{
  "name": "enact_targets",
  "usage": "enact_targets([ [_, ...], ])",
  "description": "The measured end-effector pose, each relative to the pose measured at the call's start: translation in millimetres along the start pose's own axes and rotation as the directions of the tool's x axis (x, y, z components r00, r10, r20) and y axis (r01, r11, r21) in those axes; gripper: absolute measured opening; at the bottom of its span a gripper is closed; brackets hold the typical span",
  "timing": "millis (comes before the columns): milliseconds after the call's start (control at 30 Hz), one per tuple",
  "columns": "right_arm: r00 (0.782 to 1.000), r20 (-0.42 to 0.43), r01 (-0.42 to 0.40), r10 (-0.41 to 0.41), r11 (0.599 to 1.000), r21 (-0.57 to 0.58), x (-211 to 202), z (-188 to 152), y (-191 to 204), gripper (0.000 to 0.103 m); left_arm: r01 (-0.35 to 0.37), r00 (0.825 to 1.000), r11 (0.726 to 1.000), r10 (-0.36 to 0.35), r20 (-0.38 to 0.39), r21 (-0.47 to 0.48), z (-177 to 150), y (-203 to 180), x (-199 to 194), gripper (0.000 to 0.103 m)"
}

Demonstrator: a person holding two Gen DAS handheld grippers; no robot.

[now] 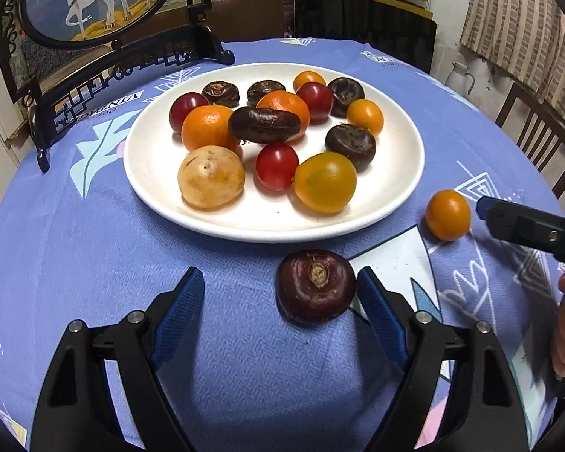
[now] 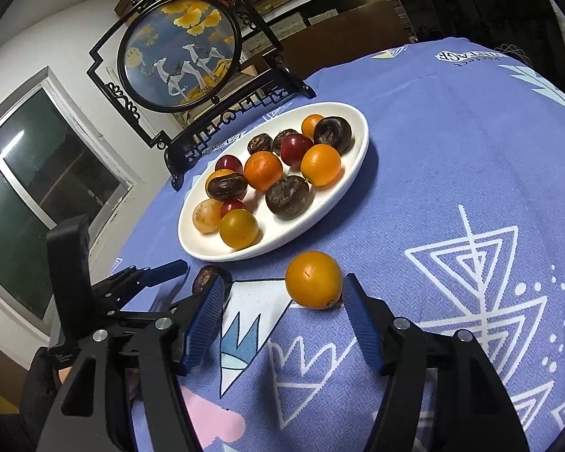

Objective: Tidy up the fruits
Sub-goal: 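Grasp the last dark brown fruit with the left tool while the right tool grasps the last mandarin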

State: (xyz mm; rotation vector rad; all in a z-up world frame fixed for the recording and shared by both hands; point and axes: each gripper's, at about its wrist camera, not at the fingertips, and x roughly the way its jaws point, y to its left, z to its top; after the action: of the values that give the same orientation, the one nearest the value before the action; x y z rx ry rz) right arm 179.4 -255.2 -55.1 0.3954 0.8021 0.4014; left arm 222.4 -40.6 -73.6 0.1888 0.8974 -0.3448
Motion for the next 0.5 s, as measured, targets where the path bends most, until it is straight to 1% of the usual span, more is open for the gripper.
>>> enact_targets([
  [233, 1.0, 0.015, 0.003, -0.003, 1.0, -0.003, -4, 0, 0, 0.066, -0.013, 1.0, 1.0, 0.013, 0.002, 0.028, 2, -4, 3, 0.081],
  [367, 1.0, 0.02, 0.019, -0.019, 1.0, -0.011, -4, 0, 2, 0.066, -0.017, 1.0, 0.999, 0.018, -0.002, 0.043, 2, -7, 5, 0.081],
  [400, 0.999, 0.023, 0.026, -0.025, 1.0, -0.013, -5, 0, 2, 0.066, -0.017, 1.0, 0.999, 0.018, -0.006, 0.046, 2, -8, 6, 0.079],
  [433, 0.999, 0.026, 0.03, -0.03, 0.999, -0.015, -5, 1, 2, 0.066, -0.015, 1.0, 0.998, 0.016, -0.006, 0.053, 1, -9, 6, 0.068],
  [467, 0.999, 0.03, 0.037, -0.036, 0.999, -0.02, -6, 1, 3, 0.066, -0.004, 1.0, 0.998, 0.005, -0.004, 0.06, 1, -11, 6, 0.062],
  [500, 0.999, 0.033, 0.042, -0.041, 0.999, -0.023, -6, 1, 3, 0.066, 0.003, 1.0, 0.998, -0.003, 0.002, 0.068, 1, -13, 4, 0.05],
])
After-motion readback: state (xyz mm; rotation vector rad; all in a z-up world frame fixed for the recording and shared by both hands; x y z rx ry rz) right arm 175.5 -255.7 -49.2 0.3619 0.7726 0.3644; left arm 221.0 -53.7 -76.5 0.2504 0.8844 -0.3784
